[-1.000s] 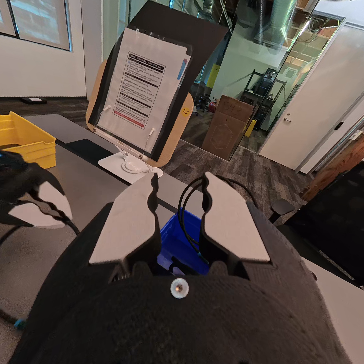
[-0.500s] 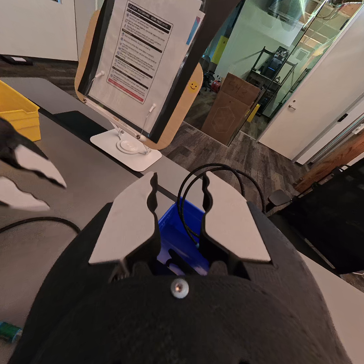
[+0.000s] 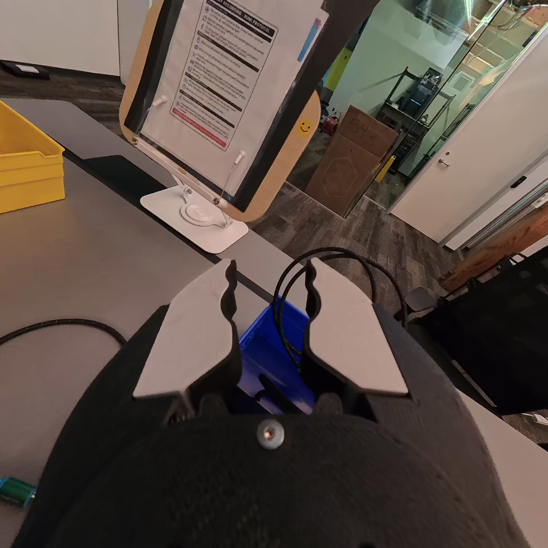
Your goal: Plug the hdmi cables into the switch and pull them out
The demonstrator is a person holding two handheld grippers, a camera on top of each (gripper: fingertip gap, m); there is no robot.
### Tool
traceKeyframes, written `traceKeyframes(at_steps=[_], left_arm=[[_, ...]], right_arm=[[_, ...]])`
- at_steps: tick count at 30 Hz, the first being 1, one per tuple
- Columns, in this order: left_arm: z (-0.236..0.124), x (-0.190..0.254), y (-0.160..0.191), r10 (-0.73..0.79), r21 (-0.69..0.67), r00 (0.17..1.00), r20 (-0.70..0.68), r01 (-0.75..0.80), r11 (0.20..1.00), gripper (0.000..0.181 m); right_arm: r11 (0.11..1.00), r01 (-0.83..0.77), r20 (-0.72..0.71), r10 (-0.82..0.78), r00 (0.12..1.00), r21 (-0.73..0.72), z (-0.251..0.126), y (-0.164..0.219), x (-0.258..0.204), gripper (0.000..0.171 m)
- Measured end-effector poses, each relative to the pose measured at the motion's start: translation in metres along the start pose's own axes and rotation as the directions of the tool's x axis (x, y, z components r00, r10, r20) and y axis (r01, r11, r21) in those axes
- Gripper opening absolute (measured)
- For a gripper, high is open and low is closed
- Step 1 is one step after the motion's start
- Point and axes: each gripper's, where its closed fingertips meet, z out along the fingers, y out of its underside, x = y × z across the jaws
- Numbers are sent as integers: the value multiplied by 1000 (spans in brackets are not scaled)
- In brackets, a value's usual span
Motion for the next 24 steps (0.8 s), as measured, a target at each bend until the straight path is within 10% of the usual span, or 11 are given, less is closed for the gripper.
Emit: traceKeyframes(at_steps=[15,24], left_arm=[[43,-8,29,22,-255,999,-26,-28,967,11],[-61,42,-7,222,97,972,-77,-214,972,4]], right_arm=[[1000,14,4,-14,1000,-25,1,6,1,46],[1000,19,12,-19,1000,-18,2,5,-2,46]])
